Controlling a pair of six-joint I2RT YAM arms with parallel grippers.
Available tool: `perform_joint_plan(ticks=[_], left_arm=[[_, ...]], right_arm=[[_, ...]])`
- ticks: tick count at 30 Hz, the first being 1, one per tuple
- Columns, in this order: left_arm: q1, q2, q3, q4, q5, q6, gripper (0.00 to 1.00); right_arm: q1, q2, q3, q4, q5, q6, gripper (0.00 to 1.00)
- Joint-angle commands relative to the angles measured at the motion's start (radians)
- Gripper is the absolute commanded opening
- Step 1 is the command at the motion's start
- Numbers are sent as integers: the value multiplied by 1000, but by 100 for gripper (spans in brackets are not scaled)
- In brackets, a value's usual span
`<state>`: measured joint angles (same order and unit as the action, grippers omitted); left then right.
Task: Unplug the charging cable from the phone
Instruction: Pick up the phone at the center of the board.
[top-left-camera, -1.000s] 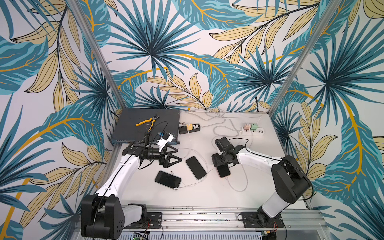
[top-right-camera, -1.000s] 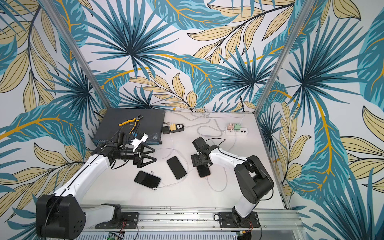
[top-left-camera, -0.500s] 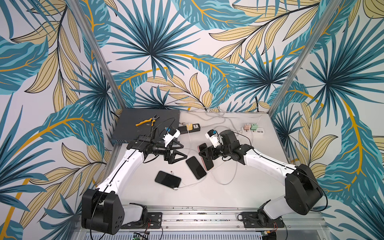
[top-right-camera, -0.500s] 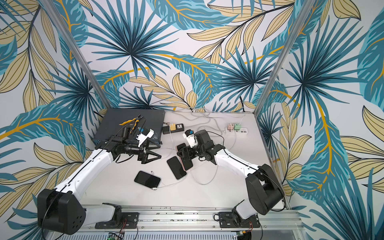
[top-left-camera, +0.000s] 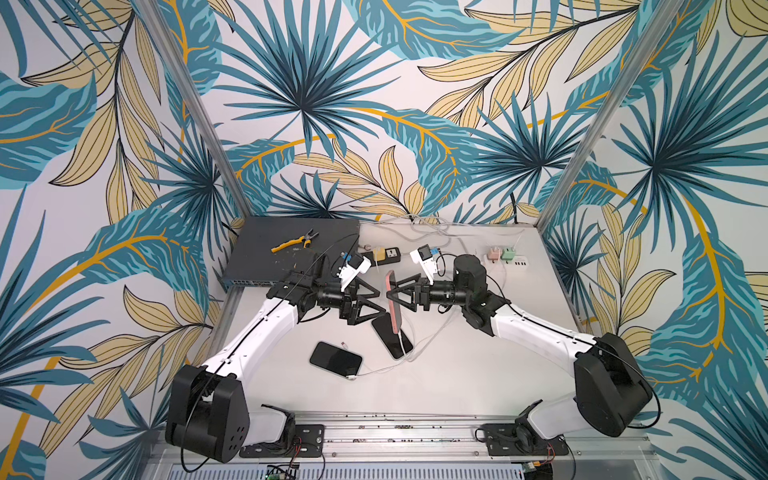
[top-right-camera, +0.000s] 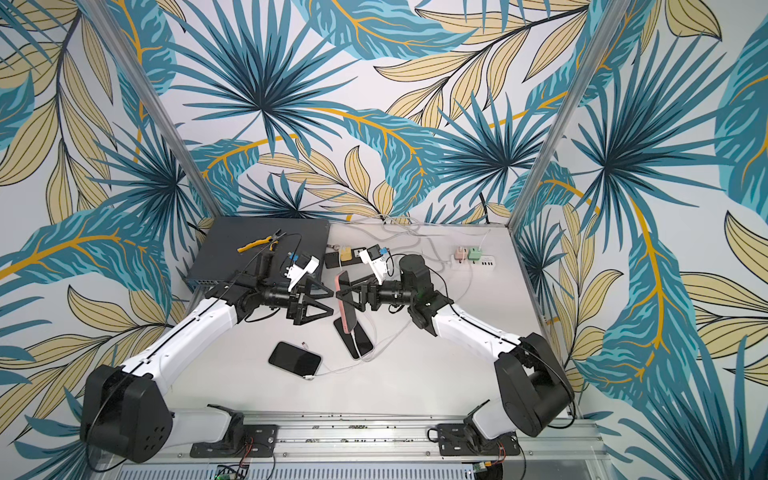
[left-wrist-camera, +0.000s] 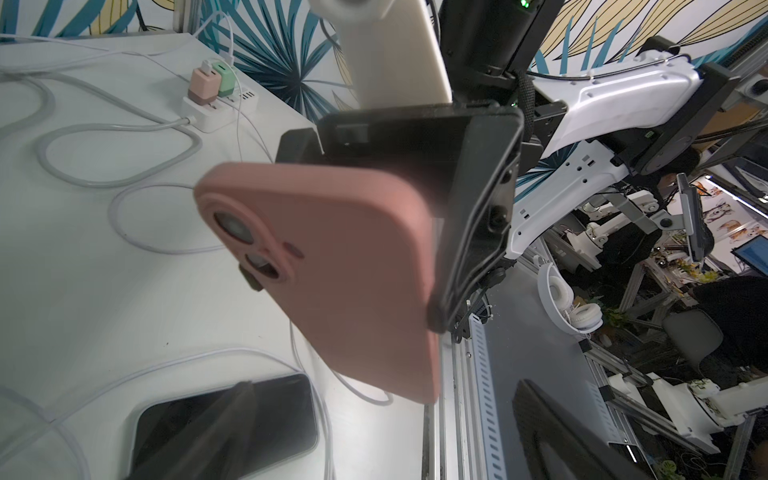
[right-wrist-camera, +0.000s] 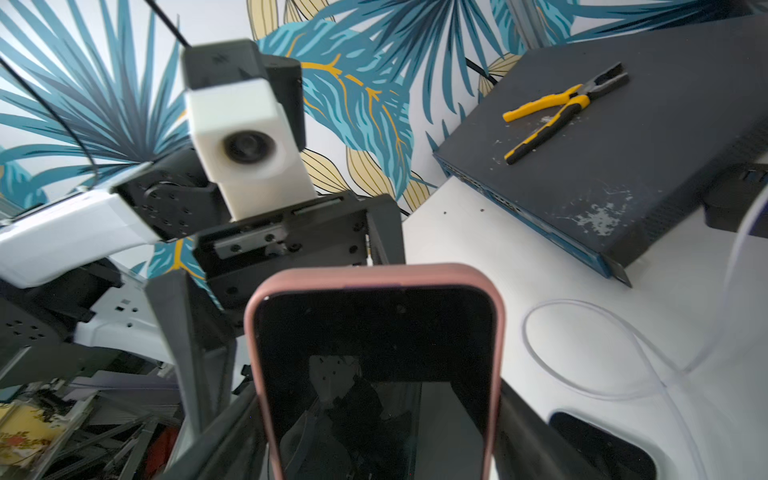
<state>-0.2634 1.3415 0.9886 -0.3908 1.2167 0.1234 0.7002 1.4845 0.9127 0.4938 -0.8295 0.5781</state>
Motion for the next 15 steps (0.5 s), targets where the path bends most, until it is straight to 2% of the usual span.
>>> perform_joint_plan(ticks=[1, 4, 15], left_arm=[[-10, 8, -28, 88, 48, -68, 100], [-23, 15, -36, 104, 56, -86, 100], [-65, 45, -31, 104, 89, -99, 100]], right_arm=[[-1, -6, -31, 273, -97, 156, 54], [2, 7, -43, 341, -108, 199, 54], [18, 36, -52, 386, -78, 214, 54]])
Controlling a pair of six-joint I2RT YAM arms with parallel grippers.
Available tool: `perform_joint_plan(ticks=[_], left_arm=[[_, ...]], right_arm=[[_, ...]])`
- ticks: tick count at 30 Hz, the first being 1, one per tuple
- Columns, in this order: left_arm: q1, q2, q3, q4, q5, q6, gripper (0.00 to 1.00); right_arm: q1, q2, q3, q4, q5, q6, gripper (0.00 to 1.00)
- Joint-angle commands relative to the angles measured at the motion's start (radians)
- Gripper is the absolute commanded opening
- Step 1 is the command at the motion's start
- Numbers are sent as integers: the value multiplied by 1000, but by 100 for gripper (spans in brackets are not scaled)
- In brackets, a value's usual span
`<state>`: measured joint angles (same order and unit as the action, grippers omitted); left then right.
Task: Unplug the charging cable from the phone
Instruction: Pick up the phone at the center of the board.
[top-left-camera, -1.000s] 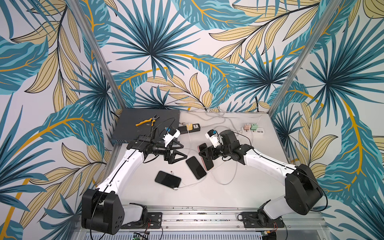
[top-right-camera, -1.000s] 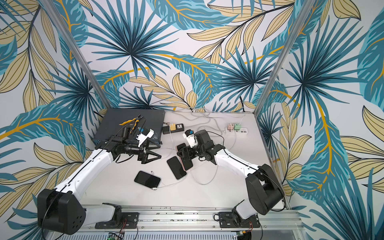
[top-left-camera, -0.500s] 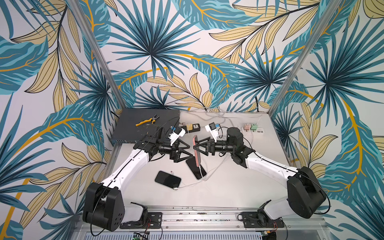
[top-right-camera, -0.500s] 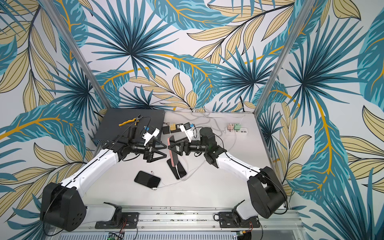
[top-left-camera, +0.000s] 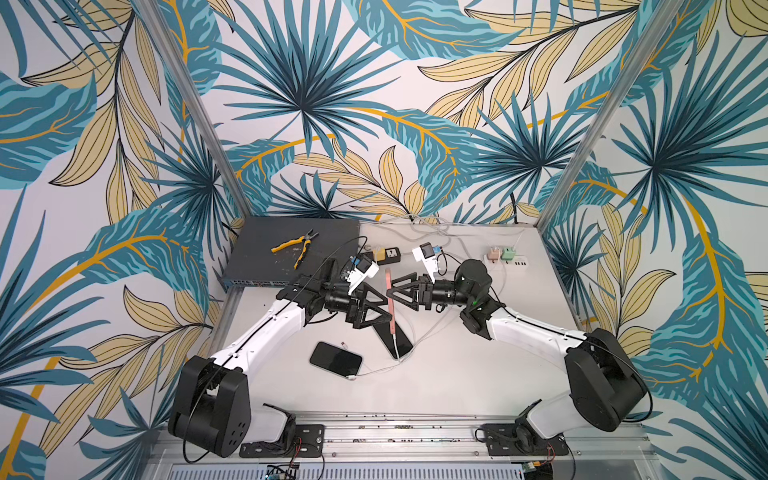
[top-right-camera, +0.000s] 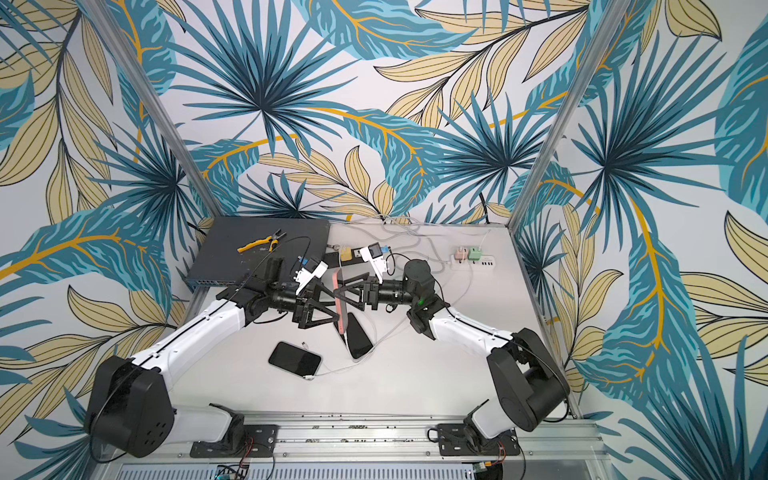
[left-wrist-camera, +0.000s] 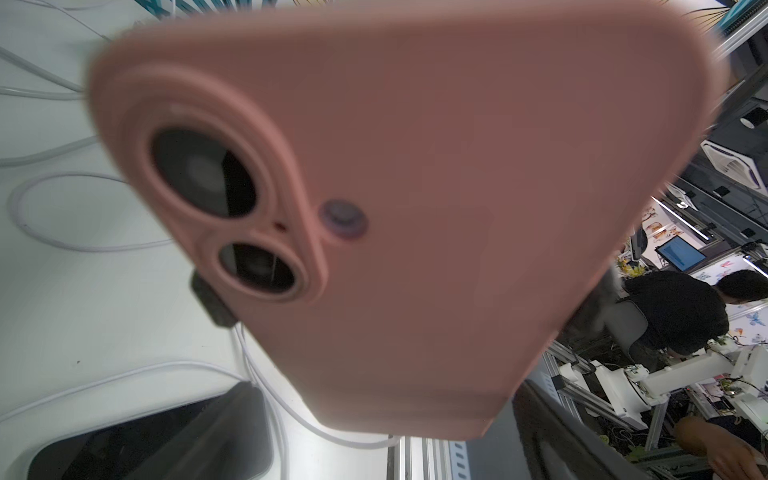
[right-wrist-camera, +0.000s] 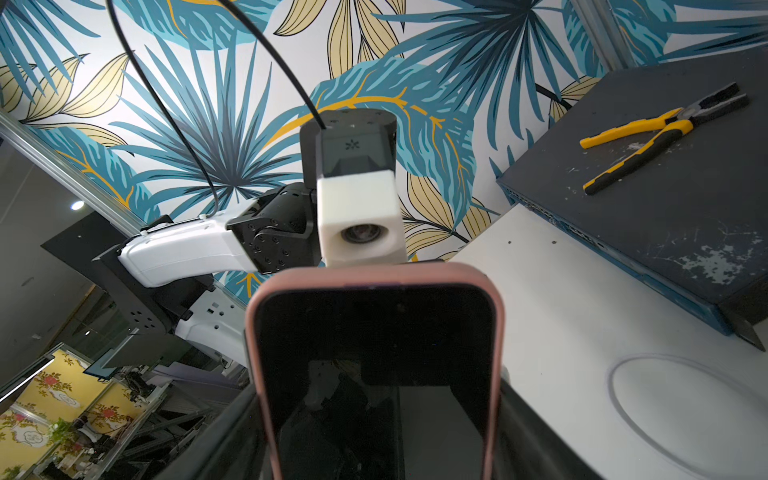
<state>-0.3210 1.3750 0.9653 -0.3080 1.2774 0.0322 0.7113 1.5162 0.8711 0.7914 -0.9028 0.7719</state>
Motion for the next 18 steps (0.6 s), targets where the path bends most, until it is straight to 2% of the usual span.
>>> perform_joint_plan(ticks=[1, 18], left_arm=[[-9, 15, -8, 21, 28, -9, 100], [-24, 21, -23, 90, 47, -52, 100]], right_arm=[[9, 4, -11, 90, 1, 20, 54], [23, 23, -34, 167, 51, 55, 54]])
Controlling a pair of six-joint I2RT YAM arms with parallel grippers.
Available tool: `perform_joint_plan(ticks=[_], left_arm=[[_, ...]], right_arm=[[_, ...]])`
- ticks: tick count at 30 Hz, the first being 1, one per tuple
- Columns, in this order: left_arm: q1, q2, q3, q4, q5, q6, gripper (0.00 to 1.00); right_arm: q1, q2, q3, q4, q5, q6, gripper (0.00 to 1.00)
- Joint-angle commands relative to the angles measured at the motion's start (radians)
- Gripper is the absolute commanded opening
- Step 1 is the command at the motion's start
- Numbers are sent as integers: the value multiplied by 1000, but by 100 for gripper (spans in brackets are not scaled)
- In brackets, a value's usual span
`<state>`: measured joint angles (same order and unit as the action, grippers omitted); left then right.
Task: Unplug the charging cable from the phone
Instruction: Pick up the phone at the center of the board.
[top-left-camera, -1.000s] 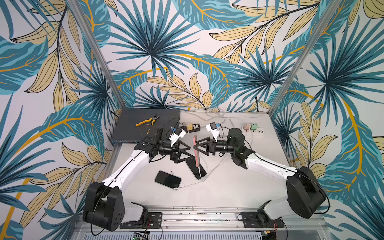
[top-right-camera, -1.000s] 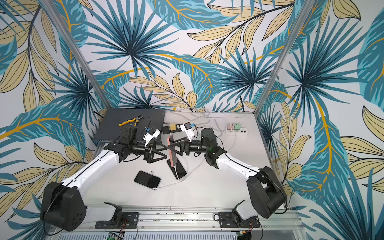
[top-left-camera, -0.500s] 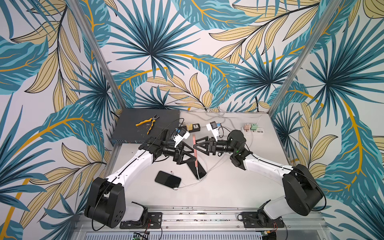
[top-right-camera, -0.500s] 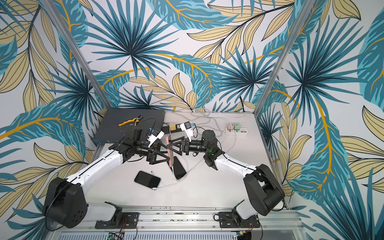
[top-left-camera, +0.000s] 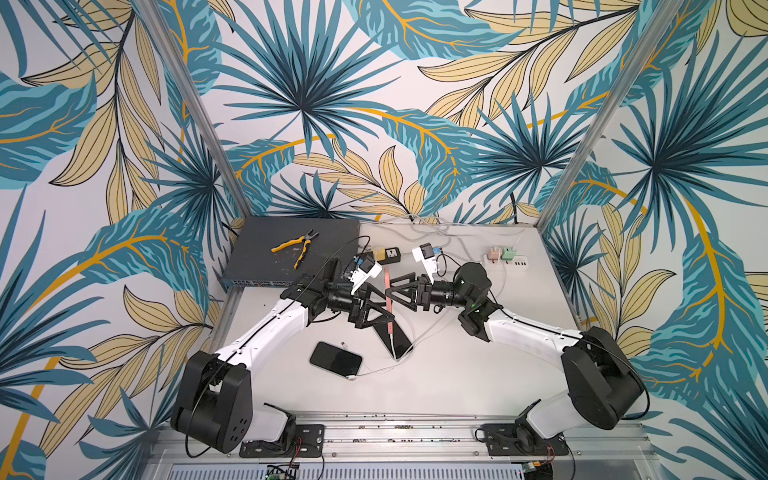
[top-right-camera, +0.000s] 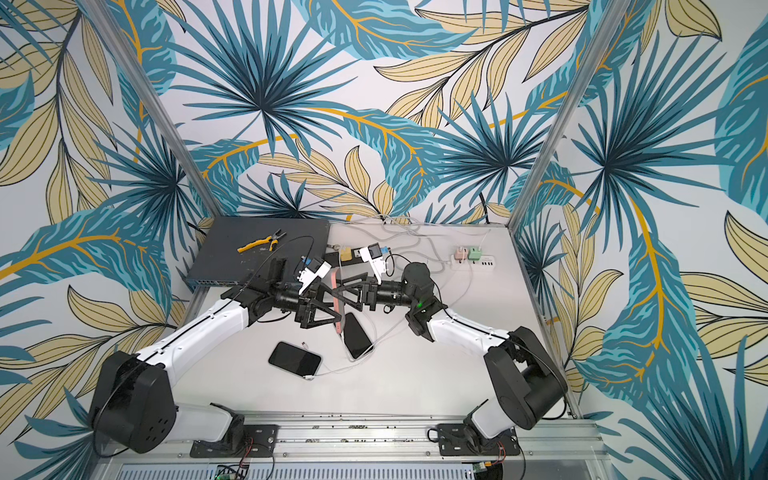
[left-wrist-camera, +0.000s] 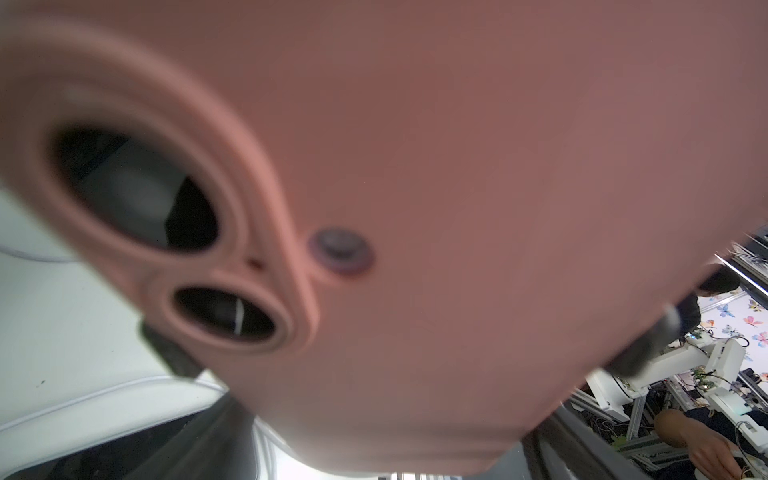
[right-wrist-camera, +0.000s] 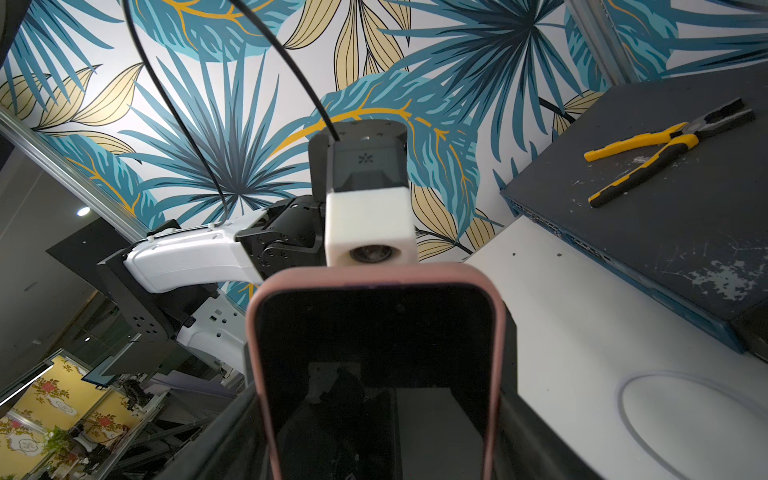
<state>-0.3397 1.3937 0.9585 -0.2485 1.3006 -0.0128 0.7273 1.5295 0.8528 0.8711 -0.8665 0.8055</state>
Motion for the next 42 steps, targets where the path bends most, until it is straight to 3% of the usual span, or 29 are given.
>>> perform_joint_plan(ticks=[1, 9, 14, 18, 24, 29, 42], left_arm=[[-5, 4, -17, 32, 26, -10, 99], [-5, 2, -23, 40, 31, -8, 86], [-5, 0, -27, 35, 30, 3, 72], [-5, -2, -30, 35, 28, 9, 61], [-4, -7, -42, 43, 29, 19, 51], [-5, -15, -54, 53, 25, 26, 44], [53, -48, -63, 70, 22, 20, 42]], right_arm=[[7, 11, -17, 93, 15, 25, 54], [10, 17, -17, 99, 12, 33, 54], [9, 8, -14, 60, 14, 9, 57], [9, -8, -14, 9, 24, -23, 65], [5, -35, -25, -47, 36, -65, 83], [-7, -75, -44, -112, 50, -121, 92], [-22, -160, -122, -305, 38, -290, 85]])
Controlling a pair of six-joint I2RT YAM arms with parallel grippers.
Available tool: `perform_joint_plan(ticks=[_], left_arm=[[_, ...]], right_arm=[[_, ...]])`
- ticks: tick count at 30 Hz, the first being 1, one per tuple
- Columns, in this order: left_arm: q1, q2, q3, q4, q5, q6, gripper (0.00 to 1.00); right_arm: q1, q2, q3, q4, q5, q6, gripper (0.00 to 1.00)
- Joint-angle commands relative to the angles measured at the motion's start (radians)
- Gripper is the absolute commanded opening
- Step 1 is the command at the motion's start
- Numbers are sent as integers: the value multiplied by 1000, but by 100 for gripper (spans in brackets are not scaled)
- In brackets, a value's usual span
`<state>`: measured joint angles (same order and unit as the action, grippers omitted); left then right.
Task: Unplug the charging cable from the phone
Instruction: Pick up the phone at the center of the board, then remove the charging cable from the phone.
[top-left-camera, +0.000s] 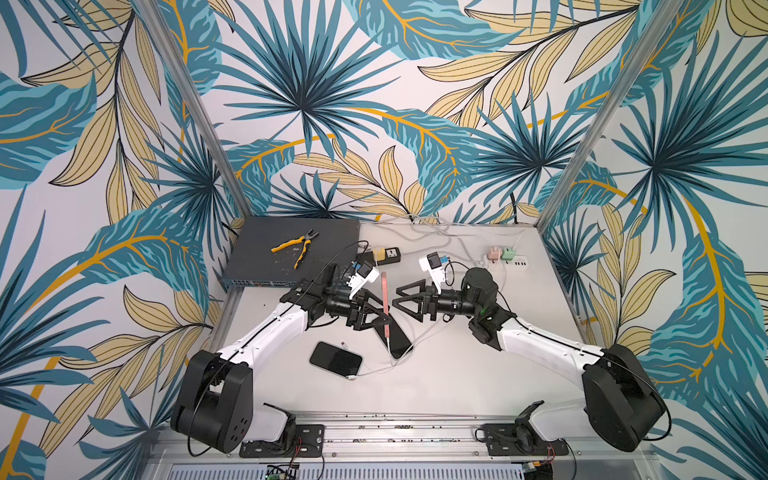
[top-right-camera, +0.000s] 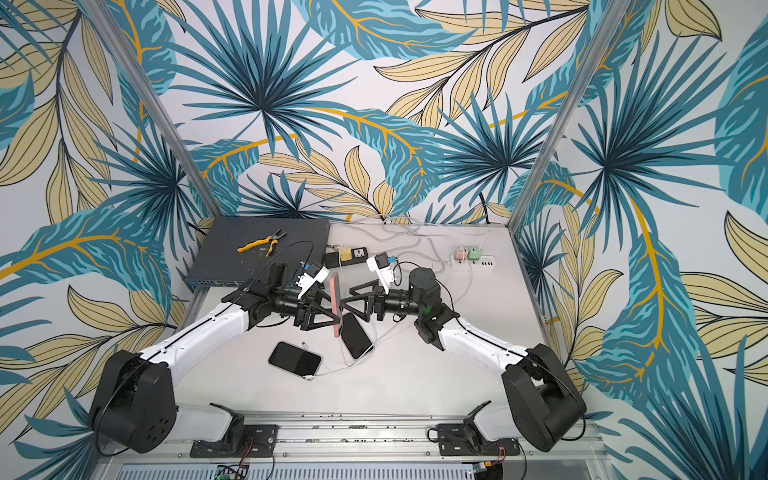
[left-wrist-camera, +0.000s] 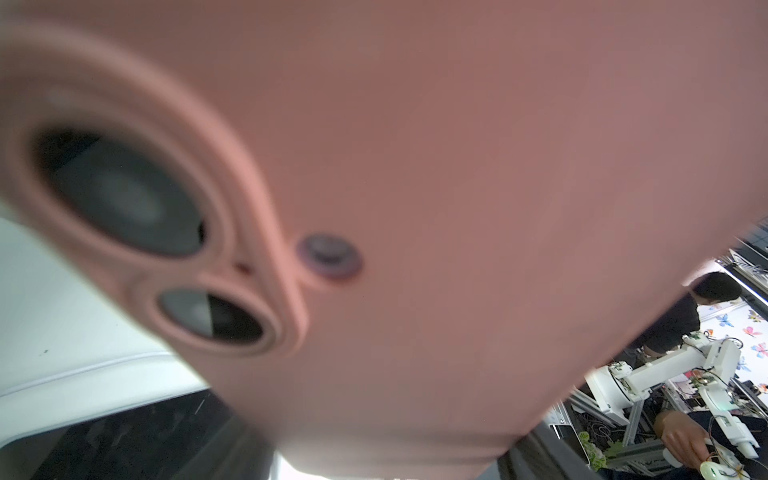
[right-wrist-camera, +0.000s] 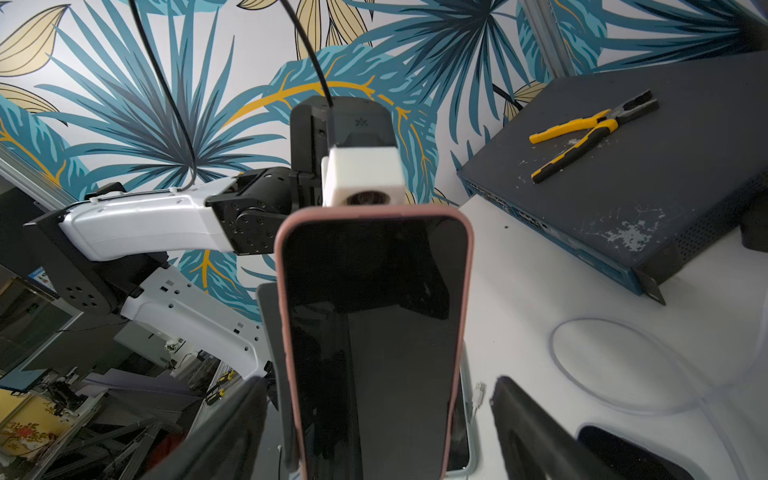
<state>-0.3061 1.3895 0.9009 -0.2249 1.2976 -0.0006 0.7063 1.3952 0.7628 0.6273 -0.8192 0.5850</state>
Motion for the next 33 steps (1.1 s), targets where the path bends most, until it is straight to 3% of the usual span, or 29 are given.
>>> perform_joint_plan(ticks=[1, 13, 33], left_arm=[[26, -46, -9, 54, 27, 1, 42], [71, -55, -23, 126, 27, -59, 42], [79, -52, -26, 165, 20, -98, 42]], right_arm=[[-2, -29, -36, -72, -12, -82, 83], [31, -4, -95, -123, -36, -230, 71], [149, 115, -106, -76, 10, -253, 46]])
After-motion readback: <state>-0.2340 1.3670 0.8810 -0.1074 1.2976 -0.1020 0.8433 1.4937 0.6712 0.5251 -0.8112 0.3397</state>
